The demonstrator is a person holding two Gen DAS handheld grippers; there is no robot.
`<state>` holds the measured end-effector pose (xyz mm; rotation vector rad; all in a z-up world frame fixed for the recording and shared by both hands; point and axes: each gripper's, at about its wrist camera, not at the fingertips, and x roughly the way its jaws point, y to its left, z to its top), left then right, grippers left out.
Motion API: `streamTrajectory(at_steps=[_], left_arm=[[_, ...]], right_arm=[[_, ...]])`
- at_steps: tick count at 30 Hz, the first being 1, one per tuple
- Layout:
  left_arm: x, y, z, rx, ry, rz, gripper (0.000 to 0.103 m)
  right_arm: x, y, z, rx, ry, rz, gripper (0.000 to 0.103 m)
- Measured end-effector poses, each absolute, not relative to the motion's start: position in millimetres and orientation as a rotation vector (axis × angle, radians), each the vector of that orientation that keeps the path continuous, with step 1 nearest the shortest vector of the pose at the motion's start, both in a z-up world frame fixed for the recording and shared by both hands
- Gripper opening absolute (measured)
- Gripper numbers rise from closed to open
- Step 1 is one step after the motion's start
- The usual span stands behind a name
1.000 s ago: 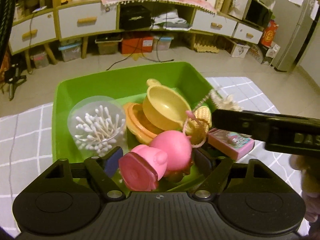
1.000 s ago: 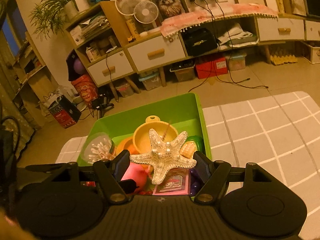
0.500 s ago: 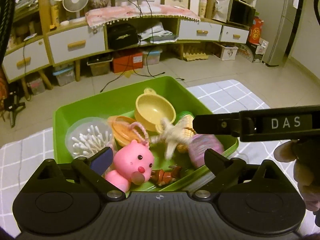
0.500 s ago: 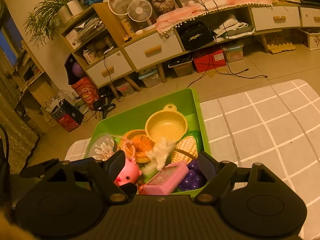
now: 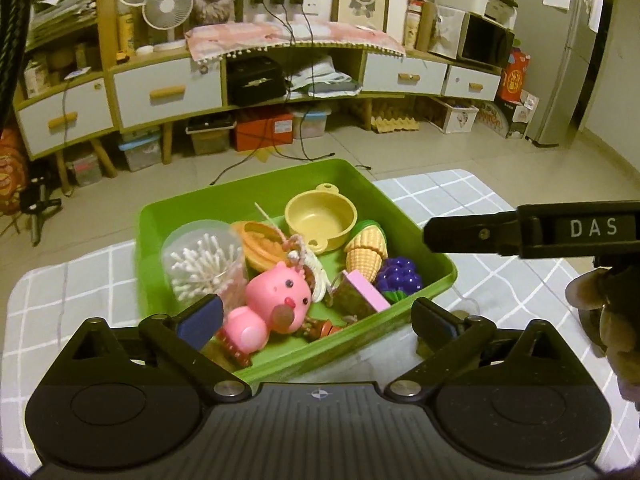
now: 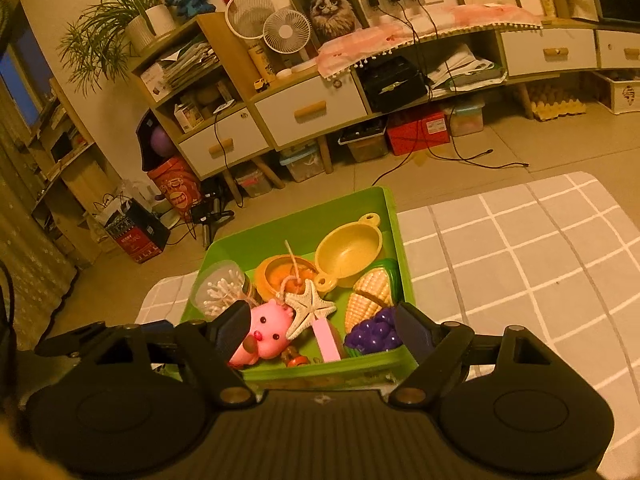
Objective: Organize rigid objects
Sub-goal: 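Open the left tool over the tub while the right tool releases the starfish, then withdraw both tools from the tub toward the hair clip and octopus figure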
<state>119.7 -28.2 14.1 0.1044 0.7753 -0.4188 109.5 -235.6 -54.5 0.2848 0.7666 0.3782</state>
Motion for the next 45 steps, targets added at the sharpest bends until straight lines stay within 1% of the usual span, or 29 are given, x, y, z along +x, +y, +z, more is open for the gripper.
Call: streamTrajectory(at_steps=[11, 23, 37, 45], left_arm=[[91.7, -0.2, 16.1, 0.061, 0.773, -0.391, 0.101], [68.3, 21.9, 5.6, 0.099, 0.771, -0.366, 0.101], [52.5, 57.5, -27.3, 0.015, 0.799, -0.28, 0.101], [46.3, 66.8, -50.4, 0.099, 0.82, -0.222, 0.101]], right_arm=[[77.3, -236.4, -52.3, 0.266, 0.77, 0.395, 0.065], [45.3, -227.5, -73.9, 0.184, 0.811, 0.415, 0.065], [27.2, -207.6, -107.6, 0.029, 0.862, 0.412, 0.065], [18.6, -191.6, -128.6, -0.084, 0.888, 0.427, 0.066]])
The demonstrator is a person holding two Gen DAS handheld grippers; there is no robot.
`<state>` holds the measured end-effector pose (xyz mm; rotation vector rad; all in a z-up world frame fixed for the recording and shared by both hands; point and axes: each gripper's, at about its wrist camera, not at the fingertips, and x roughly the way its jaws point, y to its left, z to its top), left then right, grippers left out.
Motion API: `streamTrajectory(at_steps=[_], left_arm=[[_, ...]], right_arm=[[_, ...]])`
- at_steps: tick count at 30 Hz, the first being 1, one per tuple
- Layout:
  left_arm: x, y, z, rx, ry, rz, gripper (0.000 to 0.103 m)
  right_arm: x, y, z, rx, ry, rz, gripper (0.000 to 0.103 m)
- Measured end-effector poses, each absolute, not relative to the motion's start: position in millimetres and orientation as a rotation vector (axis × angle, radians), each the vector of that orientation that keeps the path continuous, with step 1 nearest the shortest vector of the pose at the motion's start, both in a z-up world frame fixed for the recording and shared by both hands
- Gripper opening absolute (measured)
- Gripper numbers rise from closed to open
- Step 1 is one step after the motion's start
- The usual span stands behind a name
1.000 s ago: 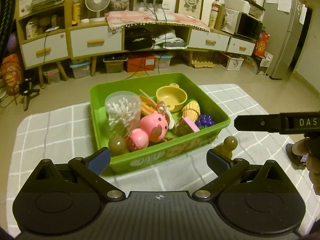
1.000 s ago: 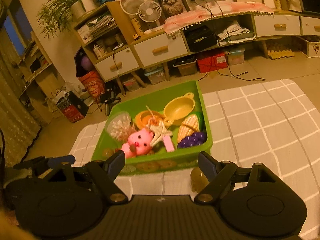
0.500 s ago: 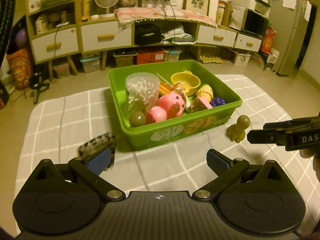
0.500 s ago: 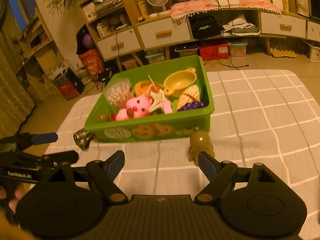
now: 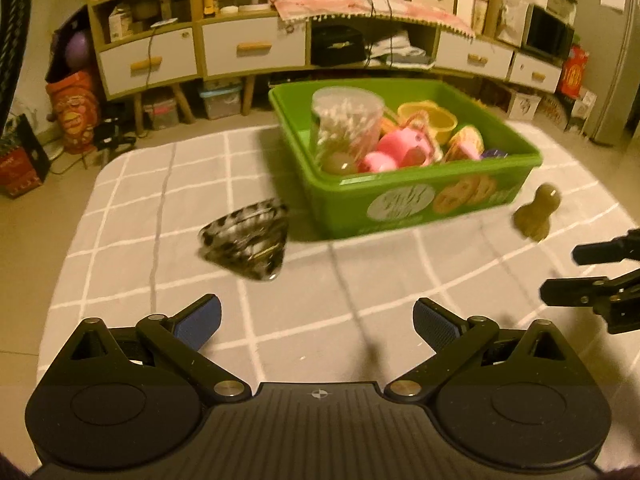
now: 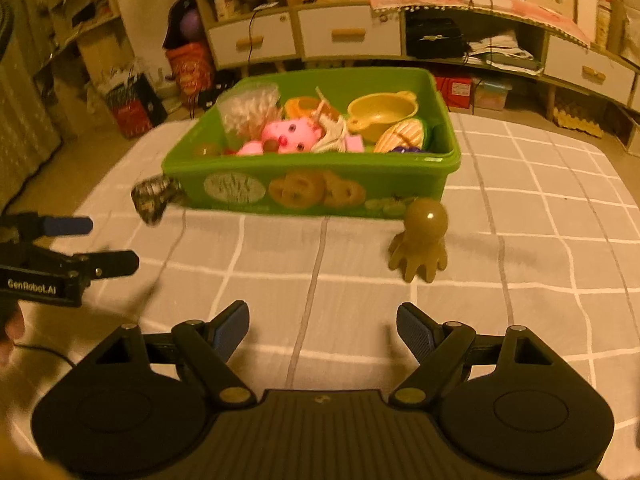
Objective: Organize rigid objects
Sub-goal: 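Withdraw both tools from the tub toward the hair clip and octopus figure, then grasp the leopard-print hair clip with the left tool while the right tool grasps the brown octopus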
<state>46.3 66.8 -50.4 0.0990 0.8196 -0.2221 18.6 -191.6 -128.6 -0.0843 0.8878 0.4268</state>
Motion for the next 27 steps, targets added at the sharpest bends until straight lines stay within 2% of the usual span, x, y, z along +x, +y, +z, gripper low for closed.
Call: streamTrajectory(at_steps=[3, 13, 20, 27], left_arm=[[46.5, 69.5, -58.9, 0.122, 0.83, -0.2, 0.101], [50.4, 74.9, -83.5, 0.119, 0.86, -0.181, 0.102], [53.4, 79.9, -86.2, 0.07, 0.818, -0.157, 0.102], [64.2, 80.6, -85.9, 0.05, 0.795, -0.125, 0.102]], right_arm=[[16.2, -188.0, -138.5, -0.115, 0.905, 0.425, 0.071], [10.0, -187.6, -156.1, -0.197, 0.888, 0.392, 0.075], [11.0, -192.0, -163.6, -0.177, 0.856, 0.347, 0.089], [18.7, -187.7, -165.9, -0.178, 0.836, 0.337, 0.09]])
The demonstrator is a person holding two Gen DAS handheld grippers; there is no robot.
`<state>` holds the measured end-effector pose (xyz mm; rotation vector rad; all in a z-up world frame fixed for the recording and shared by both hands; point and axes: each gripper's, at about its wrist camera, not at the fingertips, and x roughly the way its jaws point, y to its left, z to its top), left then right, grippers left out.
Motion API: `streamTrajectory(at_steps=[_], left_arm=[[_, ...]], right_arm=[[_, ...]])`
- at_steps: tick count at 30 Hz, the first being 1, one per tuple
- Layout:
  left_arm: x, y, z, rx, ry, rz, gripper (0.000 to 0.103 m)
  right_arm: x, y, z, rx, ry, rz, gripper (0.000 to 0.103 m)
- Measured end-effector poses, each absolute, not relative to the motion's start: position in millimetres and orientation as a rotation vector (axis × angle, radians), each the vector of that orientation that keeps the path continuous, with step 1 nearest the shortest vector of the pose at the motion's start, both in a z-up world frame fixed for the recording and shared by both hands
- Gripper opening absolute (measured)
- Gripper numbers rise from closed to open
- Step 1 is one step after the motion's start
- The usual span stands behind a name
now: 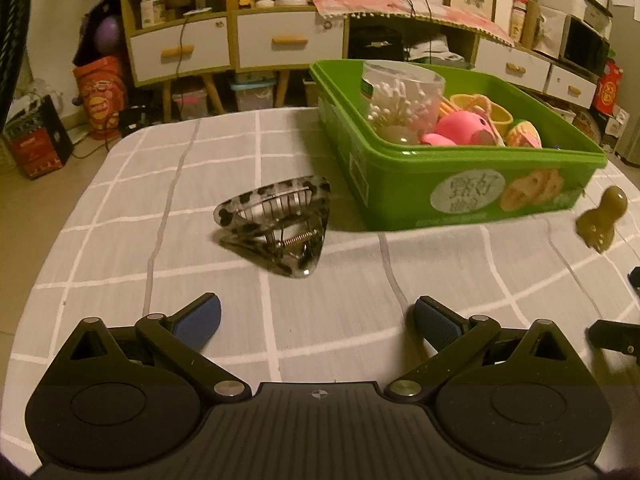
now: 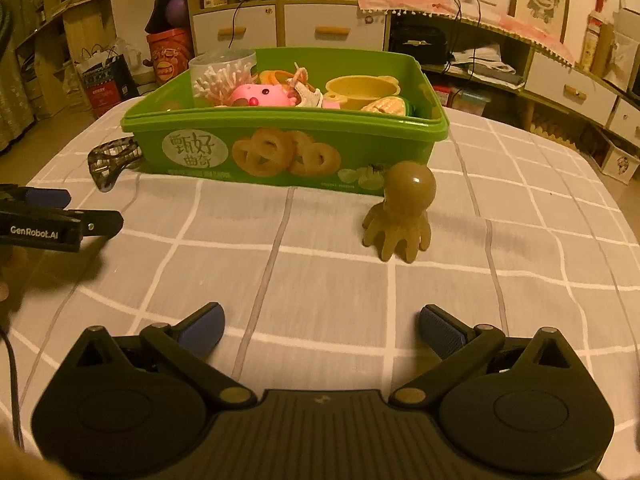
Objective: Organize rigid objects
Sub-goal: 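Grasp the leopard-print hair clip with the left tool while the right tool grasps the brown octopus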
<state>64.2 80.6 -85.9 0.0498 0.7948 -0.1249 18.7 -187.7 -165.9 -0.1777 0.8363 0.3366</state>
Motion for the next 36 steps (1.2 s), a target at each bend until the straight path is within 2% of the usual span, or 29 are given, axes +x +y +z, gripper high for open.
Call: streamTrajectory(at_steps=[23, 32, 36], left_arm=[[92.5, 85.1, -87.2, 0.002, 0.73, -0.047, 0.1], [93.1, 87.4, -82.8, -0.02, 0.707, -0.036, 0.085], [94.4, 90.5, -80.4, -0.037, 0.706, -0.033, 0.073]], right_arm=[[57.0, -190.6, -165.8, -0.13, 0.825, 0.293, 0.09], [69.9, -201.9, -167.0, -0.097, 0.802, 0.233, 0.089], [73.6, -204.8, -164.7, -0.091, 0.794, 0.226, 0.082]])
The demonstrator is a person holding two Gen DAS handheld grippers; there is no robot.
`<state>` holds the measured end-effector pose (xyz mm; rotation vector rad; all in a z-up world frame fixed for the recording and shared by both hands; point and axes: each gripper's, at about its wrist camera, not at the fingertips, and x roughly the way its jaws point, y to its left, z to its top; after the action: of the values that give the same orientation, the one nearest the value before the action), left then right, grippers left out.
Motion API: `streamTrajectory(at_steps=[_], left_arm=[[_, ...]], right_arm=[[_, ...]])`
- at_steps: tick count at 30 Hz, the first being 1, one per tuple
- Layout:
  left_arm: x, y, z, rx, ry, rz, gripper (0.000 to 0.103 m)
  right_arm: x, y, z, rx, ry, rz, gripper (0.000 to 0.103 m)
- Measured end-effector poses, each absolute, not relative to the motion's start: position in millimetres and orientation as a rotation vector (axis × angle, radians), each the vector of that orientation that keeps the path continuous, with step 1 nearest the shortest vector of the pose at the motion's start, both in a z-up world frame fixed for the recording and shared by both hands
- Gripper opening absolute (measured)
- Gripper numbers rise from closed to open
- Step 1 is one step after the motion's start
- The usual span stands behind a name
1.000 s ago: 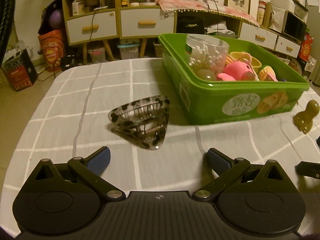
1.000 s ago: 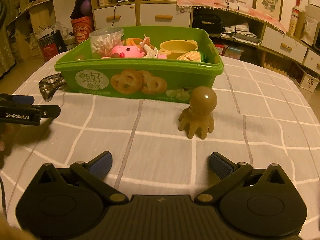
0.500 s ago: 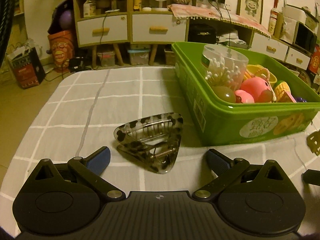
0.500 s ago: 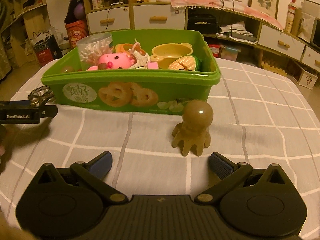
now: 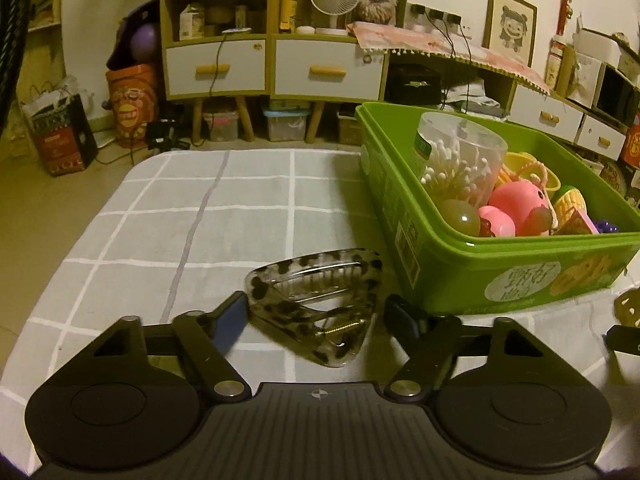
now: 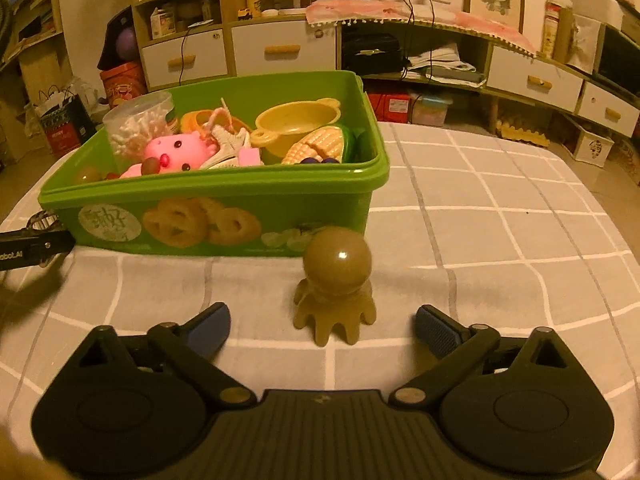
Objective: Organize rigid objects
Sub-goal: 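Grasp the leopard-print hair clip with the left tool while the right tool grasps the brown octopus, then carry the hair clip and brown octopus over the green tub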
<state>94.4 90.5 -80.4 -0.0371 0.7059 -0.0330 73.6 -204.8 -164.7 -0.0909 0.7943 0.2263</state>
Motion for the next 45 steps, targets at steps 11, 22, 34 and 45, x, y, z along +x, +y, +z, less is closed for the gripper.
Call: streamTrajectory(at_steps=[11, 22, 34, 45], left_arm=[[94.5, 93.0, -75.8, -0.074, 0.733, -0.016, 0.072], [90.5, 98.1, -71.0, -0.116, 0.751, 0.001, 0.072], [81.7, 105.7, -54.5, -0.205, 0.764, 0.024, 0.072], [77.3, 107.9, -36.3, -0.253, 0.728, 0.016, 0.072]], right_arm=[[83.6, -211.1, -157.0, -0.069, 0.774, 0.216, 0.06], [88.8, -217.7, -147.0, -0.033, 0.768, 0.242, 0.022], [87.7, -217.5, -125.2, 0.016, 0.812, 0.255, 0.014], [84.6, -224.9, -109.2, 0.063, 0.823, 0.271, 0.0]])
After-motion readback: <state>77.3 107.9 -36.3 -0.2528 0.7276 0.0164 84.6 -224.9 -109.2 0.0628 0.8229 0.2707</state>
